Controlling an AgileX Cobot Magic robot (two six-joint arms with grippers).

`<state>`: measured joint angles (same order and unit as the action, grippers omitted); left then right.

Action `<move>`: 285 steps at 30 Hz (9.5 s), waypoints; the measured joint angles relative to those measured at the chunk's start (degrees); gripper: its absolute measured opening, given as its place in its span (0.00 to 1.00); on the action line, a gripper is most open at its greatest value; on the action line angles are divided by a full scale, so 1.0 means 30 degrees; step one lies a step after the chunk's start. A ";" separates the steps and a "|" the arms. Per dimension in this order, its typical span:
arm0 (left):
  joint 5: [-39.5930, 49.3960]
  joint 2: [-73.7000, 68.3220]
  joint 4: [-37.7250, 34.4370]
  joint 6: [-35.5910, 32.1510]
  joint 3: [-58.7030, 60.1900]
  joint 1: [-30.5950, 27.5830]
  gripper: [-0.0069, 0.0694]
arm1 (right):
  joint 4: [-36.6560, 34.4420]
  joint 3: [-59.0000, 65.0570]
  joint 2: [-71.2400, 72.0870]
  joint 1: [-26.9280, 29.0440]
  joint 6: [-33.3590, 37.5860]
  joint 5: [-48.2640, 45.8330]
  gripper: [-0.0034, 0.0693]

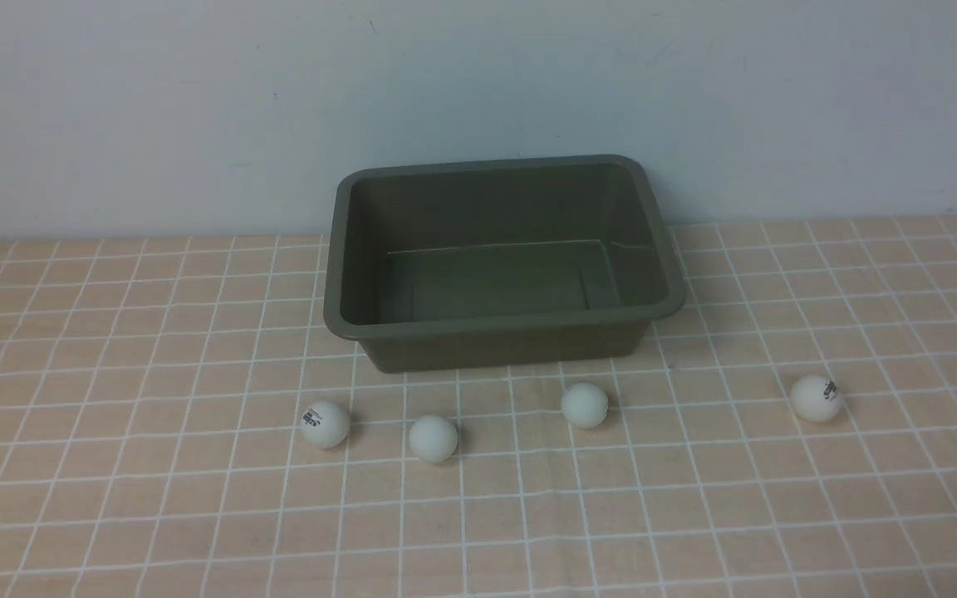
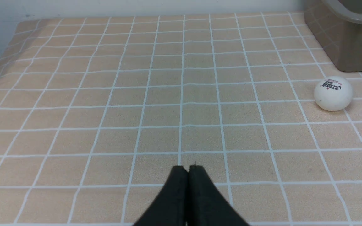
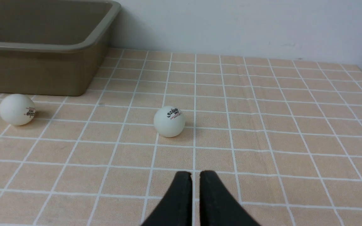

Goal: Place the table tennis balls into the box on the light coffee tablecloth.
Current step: 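Reach for and grasp a ping pong ball on the table beside the basket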

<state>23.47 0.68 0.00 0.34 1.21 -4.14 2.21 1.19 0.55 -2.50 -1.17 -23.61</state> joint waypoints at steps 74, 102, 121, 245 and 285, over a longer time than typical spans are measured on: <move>0.0000 0.0000 0.0000 0.0000 0.0016 0.0000 0.00 | -0.0206 -0.1377 0.0000 0.0000 0.0100 -0.0602 0.09; -0.0016 0.0000 0.0000 0.0000 0.0016 0.0000 0.00 | -0.1939 -1.2787 -0.1855 0.0000 -0.0560 -0.8530 0.09; -0.2192 0.0000 -0.2005 0.0870 0.0147 0.0000 0.00 | -0.2850 -1.2164 -0.1855 0.0000 -0.0566 -0.8305 0.09; 0.9139 -3.4558 -0.8461 -1.0973 -2.4336 0.3508 0.65 | -0.0032 -1.2164 -0.1855 0.0000 0.0389 -1.2033 0.09; 0.9195 -3.6339 0.4217 -0.5422 -2.6798 0.5575 0.65 | 0.0113 -1.2164 -0.1855 0.0000 0.0507 -1.0985 0.09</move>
<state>51.05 -108.33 12.65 -15.92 -79.18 12.59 2.54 -35.30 -5.01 -2.50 0.36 -56.56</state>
